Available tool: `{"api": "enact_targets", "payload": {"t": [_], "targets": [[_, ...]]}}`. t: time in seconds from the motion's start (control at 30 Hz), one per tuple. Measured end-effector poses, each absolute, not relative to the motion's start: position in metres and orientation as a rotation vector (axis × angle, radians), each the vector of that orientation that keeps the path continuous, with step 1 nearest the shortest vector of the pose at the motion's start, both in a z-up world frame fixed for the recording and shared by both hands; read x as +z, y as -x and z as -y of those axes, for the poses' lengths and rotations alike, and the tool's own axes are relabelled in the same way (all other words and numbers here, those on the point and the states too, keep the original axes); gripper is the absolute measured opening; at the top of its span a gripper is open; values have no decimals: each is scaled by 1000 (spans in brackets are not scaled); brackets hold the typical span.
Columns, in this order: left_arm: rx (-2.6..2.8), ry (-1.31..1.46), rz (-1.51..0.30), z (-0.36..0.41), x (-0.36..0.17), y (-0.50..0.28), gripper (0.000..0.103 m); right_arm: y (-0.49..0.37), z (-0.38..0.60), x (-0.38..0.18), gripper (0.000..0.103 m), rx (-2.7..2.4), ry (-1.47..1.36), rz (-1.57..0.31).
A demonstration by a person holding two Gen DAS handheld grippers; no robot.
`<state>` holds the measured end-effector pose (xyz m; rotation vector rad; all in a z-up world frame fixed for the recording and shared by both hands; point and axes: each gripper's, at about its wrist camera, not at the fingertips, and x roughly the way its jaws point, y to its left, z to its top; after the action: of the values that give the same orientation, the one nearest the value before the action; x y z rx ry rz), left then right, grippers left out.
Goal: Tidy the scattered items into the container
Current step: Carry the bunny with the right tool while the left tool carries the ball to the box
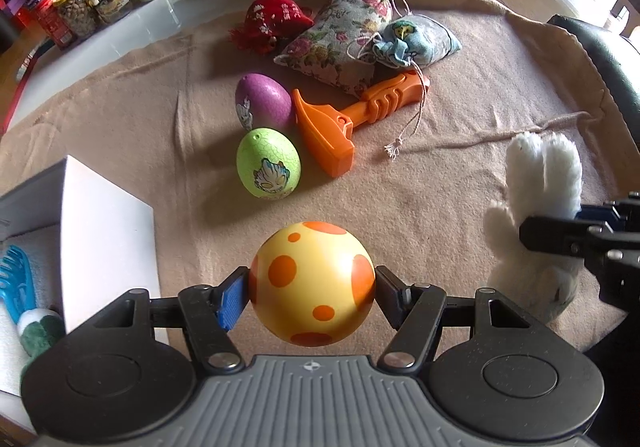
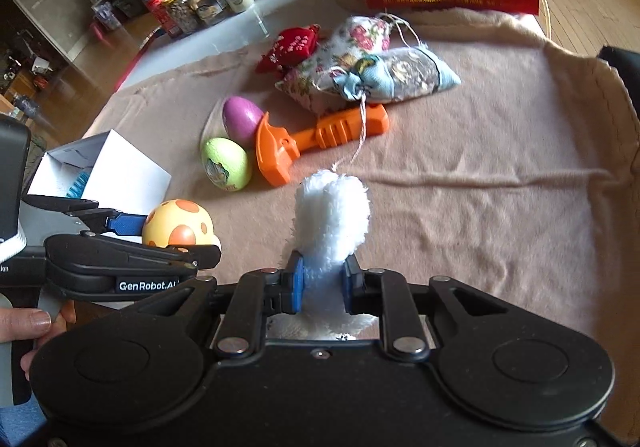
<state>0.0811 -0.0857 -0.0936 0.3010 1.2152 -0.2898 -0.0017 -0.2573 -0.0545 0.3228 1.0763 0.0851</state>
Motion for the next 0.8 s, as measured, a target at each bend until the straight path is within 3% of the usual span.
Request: {"api": "enact_targets", "payload": {"t": [0.8], "targets": [[-171, -372, -1138, -12, -6, -95, 67, -36, 173, 23, 19, 292, -241, -965]]}}
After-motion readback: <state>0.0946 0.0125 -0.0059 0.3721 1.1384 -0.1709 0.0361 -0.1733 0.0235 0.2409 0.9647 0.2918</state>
